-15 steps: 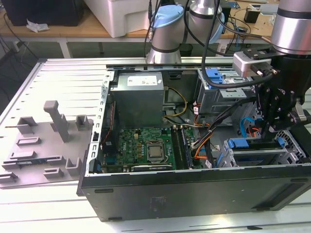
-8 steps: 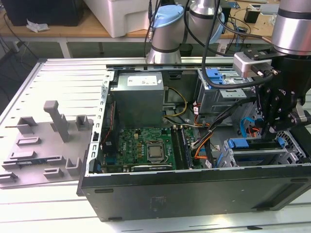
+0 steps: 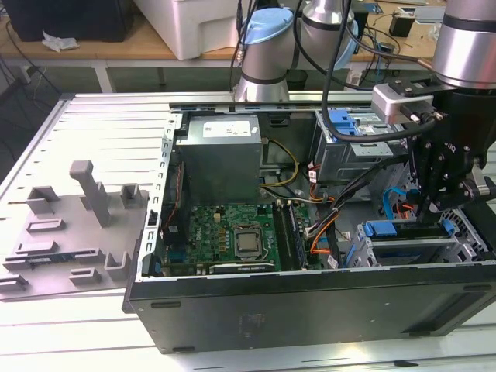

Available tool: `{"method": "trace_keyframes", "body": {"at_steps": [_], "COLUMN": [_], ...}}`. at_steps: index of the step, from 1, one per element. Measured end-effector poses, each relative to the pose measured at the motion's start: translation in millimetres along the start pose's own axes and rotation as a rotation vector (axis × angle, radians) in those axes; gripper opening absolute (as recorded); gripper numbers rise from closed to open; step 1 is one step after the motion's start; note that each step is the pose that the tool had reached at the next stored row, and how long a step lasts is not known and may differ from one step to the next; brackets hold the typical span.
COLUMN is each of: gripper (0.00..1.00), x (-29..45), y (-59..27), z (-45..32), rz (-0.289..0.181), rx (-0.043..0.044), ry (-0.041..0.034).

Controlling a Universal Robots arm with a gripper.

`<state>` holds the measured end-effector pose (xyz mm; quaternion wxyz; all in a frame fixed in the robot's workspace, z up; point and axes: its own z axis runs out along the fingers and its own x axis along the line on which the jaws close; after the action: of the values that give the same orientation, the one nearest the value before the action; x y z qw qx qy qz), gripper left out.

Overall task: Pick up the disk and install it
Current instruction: 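Insert the first disk wire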

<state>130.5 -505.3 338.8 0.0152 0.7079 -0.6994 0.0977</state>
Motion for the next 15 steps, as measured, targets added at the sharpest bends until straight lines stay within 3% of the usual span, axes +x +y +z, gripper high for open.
{"method": "trace_keyframes", "body": {"at_steps": [15], "gripper": [0.17], "x": [-0.1], "y": [0.0], "z": [0.3], "rz": [0.000], "rx": [0.0000], "ry": [0.0000]}}
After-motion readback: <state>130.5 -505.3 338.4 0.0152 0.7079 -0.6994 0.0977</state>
